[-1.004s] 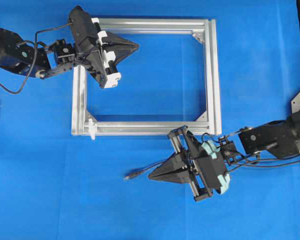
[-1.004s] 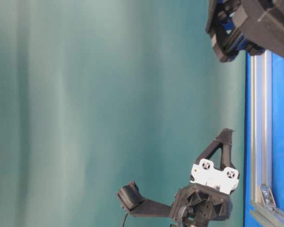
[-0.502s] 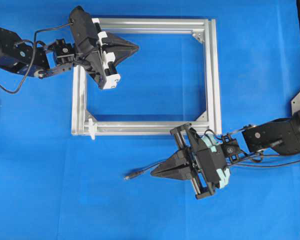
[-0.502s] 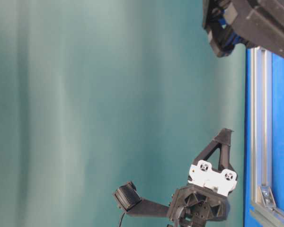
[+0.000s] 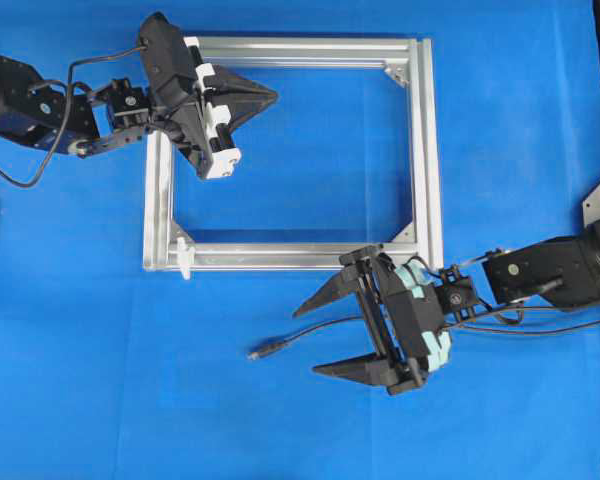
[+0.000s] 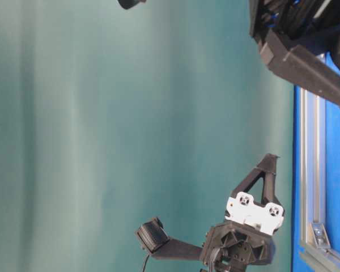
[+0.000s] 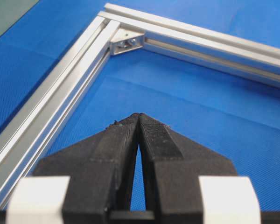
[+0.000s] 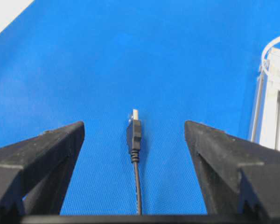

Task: Insert the wire through the string loop located on the left side.
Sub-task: 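Grasp the black USB cable just behind its plug with the right gripper, then lift the cable and carry the plug left toward the white zip-tie loop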

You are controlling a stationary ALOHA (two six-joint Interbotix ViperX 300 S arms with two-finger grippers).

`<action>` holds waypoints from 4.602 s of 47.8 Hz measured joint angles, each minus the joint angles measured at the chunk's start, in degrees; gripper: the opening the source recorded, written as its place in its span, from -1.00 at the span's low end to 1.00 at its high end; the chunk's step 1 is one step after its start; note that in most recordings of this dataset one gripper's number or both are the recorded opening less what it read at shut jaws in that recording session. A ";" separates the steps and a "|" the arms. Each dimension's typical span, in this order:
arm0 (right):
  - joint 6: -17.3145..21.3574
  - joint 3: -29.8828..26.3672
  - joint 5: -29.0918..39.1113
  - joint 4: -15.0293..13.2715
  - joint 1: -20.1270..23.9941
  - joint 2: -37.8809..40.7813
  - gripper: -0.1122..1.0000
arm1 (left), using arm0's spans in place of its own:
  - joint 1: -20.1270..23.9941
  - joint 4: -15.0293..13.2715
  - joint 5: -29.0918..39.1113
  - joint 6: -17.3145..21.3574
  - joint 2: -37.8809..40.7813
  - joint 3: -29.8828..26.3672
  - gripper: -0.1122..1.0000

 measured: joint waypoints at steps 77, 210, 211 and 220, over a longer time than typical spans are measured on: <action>0.18 -3.52 -1.58 4.92 0.00 12.22 -0.80 | 0.00 0.00 0.44 -0.09 -0.09 0.00 -0.80; -0.88 -2.81 11.25 4.57 -6.15 -1.49 -0.80 | 0.00 -0.09 0.53 -0.18 0.00 0.35 -0.80; -0.88 -2.72 11.25 4.57 -6.59 -1.49 -0.80 | 0.00 0.00 0.62 -0.18 0.00 0.35 -0.80; -0.88 -2.29 11.25 4.66 -10.20 -1.49 -0.80 | 0.00 0.00 0.62 -0.18 -0.09 0.35 -0.80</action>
